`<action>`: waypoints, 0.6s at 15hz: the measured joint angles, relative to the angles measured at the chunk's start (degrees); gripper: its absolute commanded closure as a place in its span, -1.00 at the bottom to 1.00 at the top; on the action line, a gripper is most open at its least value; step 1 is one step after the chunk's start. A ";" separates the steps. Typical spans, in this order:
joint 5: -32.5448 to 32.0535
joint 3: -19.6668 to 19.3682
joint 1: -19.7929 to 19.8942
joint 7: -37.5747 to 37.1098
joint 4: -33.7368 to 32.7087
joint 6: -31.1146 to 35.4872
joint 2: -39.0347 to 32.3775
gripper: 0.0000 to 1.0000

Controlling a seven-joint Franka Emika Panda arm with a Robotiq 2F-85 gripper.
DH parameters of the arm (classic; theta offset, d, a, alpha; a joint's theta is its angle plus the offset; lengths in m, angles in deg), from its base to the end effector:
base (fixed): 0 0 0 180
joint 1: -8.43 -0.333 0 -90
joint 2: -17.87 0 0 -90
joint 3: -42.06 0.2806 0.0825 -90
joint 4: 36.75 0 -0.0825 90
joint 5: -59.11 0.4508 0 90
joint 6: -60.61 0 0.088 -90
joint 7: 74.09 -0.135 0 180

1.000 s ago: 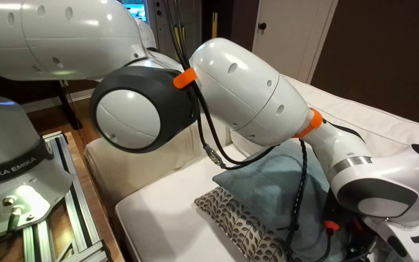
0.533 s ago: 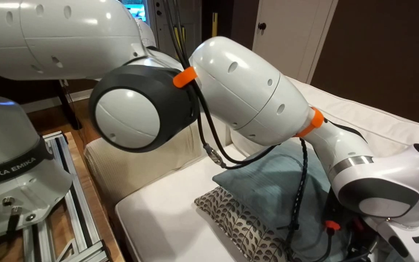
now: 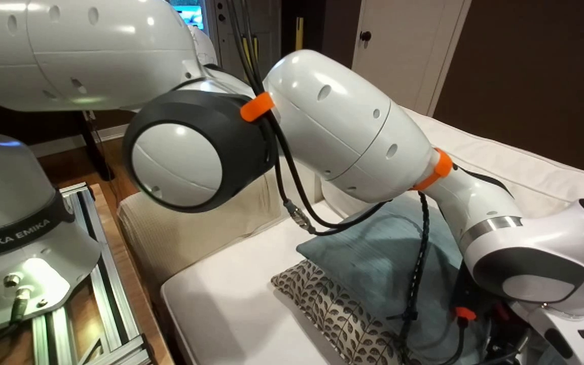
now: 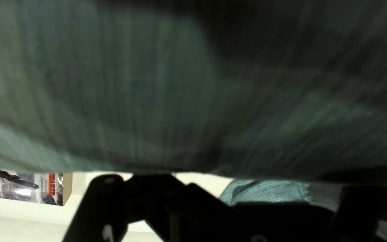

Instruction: Move the remote to the left

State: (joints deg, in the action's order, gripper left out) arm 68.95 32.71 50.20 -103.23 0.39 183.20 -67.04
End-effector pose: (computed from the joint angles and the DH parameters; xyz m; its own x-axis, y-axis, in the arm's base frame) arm 0.5592 -0.5781 -0.0231 0.2261 -0.9738 0.0244 -0.9741 -0.2260 0.0052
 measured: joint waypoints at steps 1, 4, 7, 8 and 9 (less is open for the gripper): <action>0.04 0.05 0.07 0.00 -0.03 0.56 -0.01 -1.00; 0.71 0.90 0.17 -0.13 0.46 3.19 -0.07 -1.00; 1.67 2.18 0.15 -0.43 1.71 5.83 -0.10 -1.00; 2.01 2.37 0.10 -0.72 2.23 6.50 -0.11 -1.00; 2.29 2.46 0.08 -1.11 2.65 6.86 -0.11 -1.00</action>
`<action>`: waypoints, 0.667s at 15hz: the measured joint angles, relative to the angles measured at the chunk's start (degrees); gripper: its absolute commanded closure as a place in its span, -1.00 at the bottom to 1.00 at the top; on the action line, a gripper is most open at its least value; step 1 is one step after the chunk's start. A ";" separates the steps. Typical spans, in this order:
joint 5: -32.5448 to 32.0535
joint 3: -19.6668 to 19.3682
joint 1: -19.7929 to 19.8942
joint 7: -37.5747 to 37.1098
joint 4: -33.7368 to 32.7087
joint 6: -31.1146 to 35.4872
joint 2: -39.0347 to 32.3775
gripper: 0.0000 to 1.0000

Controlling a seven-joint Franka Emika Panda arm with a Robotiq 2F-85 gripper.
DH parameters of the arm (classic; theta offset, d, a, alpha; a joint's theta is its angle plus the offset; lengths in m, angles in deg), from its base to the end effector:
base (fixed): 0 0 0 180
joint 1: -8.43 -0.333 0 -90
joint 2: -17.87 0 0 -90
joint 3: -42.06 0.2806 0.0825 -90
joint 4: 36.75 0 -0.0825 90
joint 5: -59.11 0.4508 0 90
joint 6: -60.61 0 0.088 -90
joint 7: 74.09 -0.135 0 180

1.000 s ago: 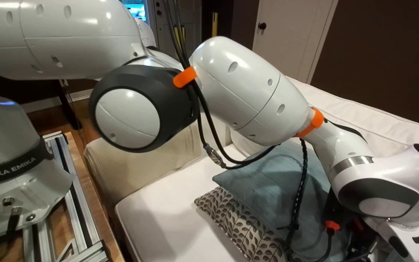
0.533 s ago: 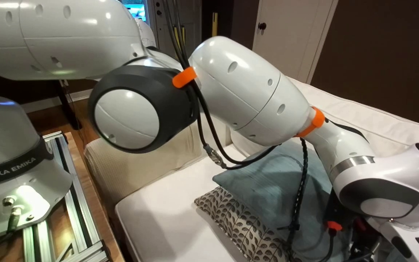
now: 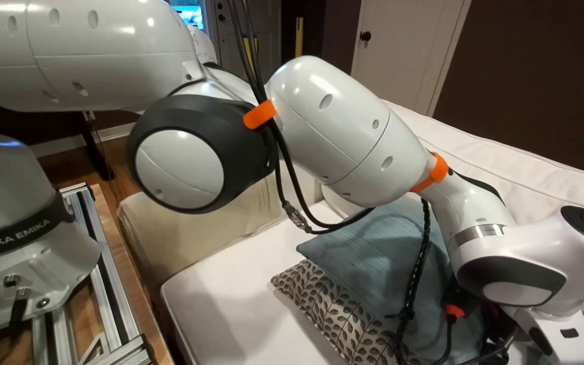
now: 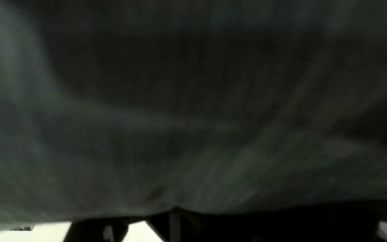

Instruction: Move the remote to the left

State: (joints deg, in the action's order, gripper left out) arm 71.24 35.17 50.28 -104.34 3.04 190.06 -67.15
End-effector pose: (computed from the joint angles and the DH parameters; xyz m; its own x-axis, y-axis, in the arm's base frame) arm 0.5695 -0.5678 -0.0390 0.1761 -0.9833 0.0462 -0.9796 -0.1796 -0.0901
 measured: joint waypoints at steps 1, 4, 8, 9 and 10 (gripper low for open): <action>0.32 0.06 0.00 -0.24 0.28 0.24 0.01 -1.00; 1.21 0.25 0.01 -0.83 1.00 1.59 0.01 -1.00; 2.11 0.49 0.02 -1.97 1.55 2.11 0.01 -1.00; 2.26 0.55 0.02 -2.17 1.66 2.11 0.02 -1.00; 2.43 0.63 0.02 -2.22 1.80 2.17 0.02 -0.98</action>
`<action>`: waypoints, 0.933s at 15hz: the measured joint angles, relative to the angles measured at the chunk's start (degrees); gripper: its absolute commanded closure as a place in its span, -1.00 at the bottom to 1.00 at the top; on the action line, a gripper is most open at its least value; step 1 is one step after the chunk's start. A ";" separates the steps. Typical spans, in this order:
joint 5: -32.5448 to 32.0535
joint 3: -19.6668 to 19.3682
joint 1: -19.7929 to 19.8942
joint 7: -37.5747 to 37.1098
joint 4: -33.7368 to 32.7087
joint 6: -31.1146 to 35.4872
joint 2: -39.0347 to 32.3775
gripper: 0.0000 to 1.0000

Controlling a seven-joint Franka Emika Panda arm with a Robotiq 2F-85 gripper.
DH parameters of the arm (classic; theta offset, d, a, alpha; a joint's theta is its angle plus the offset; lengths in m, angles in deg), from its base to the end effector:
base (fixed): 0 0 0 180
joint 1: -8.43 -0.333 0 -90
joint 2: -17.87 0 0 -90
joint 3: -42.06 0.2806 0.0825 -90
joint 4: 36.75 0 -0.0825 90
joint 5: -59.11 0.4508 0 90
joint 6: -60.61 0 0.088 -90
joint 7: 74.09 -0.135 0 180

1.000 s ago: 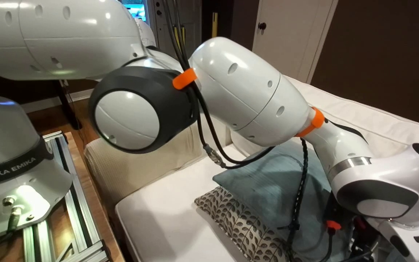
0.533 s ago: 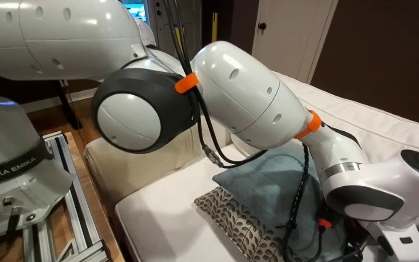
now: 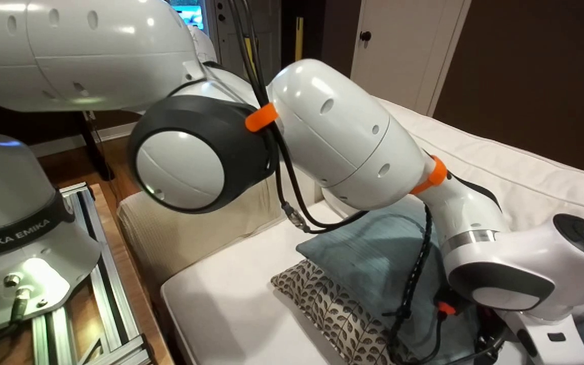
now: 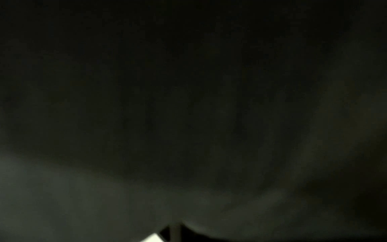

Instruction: Move the remote to the left

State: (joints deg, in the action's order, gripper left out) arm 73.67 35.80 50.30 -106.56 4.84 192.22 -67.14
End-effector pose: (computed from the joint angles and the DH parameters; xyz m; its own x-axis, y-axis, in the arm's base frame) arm 0.5682 -0.5615 -0.0515 0.1067 -0.9940 0.0233 -0.9858 -0.1089 -0.1281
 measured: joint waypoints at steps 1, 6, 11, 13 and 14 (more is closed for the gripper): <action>0.15 0.12 0.00 -0.01 0.20 0.05 0.01 -0.63; 0.27 0.35 0.00 -0.01 1.02 0.06 0.01 0.09; 0.28 0.35 -0.02 -0.19 1.22 0.09 0.02 0.36; 0.28 0.35 -0.02 -0.19 1.22 0.10 0.02 0.36; 0.28 0.35 -0.01 -0.21 1.22 0.11 0.02 0.36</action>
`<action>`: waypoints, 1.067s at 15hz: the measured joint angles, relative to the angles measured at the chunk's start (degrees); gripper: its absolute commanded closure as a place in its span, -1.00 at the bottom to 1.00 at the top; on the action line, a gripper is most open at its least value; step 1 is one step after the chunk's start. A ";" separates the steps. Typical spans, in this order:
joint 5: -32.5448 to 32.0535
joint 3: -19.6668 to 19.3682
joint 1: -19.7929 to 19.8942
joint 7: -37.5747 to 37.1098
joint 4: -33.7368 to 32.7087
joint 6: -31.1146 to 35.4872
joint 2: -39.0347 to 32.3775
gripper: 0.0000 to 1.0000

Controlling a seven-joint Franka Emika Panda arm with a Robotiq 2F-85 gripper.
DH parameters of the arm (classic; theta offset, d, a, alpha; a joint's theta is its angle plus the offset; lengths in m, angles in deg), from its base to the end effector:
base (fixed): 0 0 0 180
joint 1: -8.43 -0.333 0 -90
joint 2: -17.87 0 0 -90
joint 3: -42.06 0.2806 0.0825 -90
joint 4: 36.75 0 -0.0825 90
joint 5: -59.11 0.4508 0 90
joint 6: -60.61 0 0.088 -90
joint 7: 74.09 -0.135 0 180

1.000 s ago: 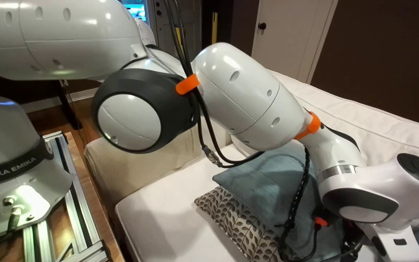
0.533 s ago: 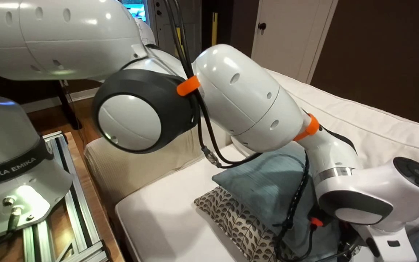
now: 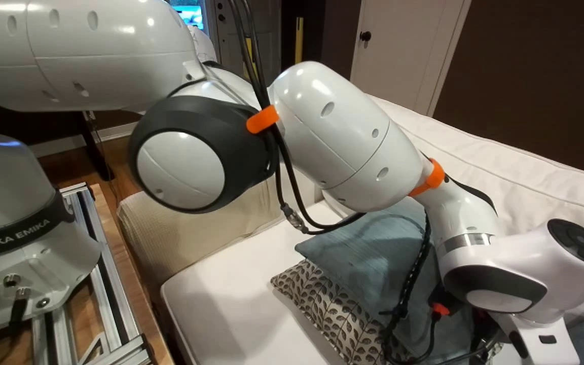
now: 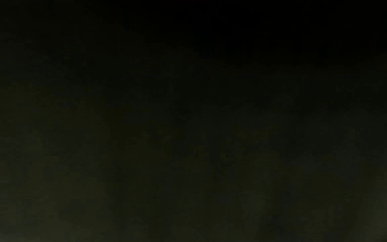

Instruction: Move the remote to the left

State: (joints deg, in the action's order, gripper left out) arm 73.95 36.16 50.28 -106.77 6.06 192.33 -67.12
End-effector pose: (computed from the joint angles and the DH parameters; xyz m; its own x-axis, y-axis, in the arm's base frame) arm 0.5648 -0.5554 -0.0620 0.0988 -0.9951 0.0023 -0.9875 -0.0983 -0.1232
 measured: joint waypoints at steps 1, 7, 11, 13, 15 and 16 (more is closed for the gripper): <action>0.00 -0.01 0.01 -0.04 0.00 0.01 0.00 0.36; -0.01 -1.83 0.18 -2.99 -0.50 0.14 0.05 0.36; -0.43 -4.08 0.35 -6.21 -1.21 0.45 0.07 0.36; -0.98 -5.33 0.34 -7.45 -1.91 1.60 0.07 0.36; -1.99 -6.51 0.27 -8.74 -2.72 3.20 0.09 0.36; -2.75 -7.11 0.25 -9.29 -3.19 3.91 0.08 0.36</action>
State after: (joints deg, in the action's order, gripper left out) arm 71.20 29.05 50.54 -116.06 2.87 196.24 -67.04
